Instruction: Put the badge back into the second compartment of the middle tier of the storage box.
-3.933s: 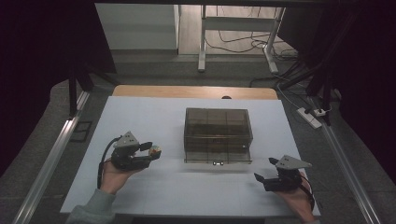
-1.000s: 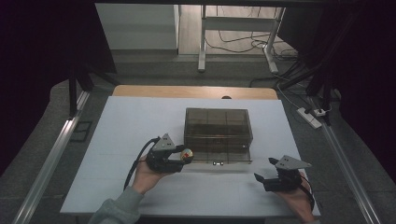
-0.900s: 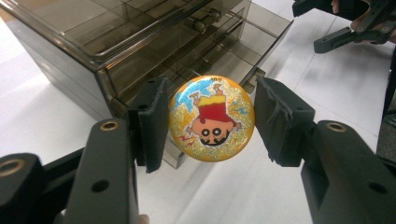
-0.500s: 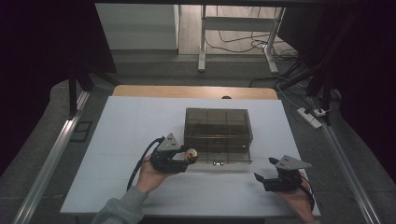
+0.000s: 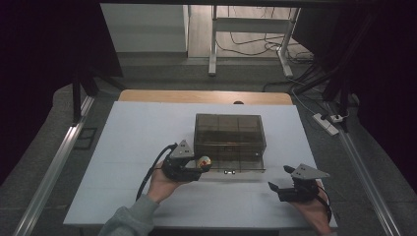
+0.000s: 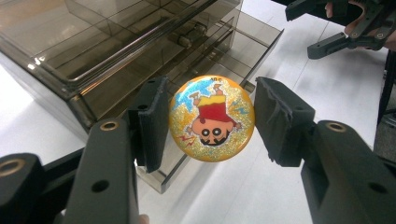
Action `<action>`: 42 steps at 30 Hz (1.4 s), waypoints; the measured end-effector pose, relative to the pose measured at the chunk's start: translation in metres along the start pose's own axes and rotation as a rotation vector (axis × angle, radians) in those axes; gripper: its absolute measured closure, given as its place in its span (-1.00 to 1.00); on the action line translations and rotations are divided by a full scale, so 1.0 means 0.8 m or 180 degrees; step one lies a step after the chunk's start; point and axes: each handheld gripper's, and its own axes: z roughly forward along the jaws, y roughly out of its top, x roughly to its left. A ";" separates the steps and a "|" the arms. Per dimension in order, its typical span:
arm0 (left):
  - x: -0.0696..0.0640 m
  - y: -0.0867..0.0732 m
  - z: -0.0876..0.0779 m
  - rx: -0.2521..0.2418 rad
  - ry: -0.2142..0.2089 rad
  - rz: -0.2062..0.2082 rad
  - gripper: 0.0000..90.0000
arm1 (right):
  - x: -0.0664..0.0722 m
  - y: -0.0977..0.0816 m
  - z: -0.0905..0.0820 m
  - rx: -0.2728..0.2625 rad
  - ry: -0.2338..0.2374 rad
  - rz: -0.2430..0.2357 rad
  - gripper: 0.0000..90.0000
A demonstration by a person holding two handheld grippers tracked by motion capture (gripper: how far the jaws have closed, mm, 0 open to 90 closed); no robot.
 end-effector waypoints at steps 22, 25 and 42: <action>-0.006 0.023 0.026 -0.0029 -0.0073 0.0050 0.04 | 0.001 0.000 0.000 0.0000 0.0000 0.0006 -0.68; -0.005 0.025 0.033 -0.0018 -0.0071 0.0038 0.04 | 0.001 0.000 0.000 0.0003 -0.0001 0.0008 -0.68; -0.014 0.046 0.072 0.0074 -0.0100 0.0095 0.04 | 0.001 0.000 0.000 0.0007 -0.0006 -0.0003 -0.68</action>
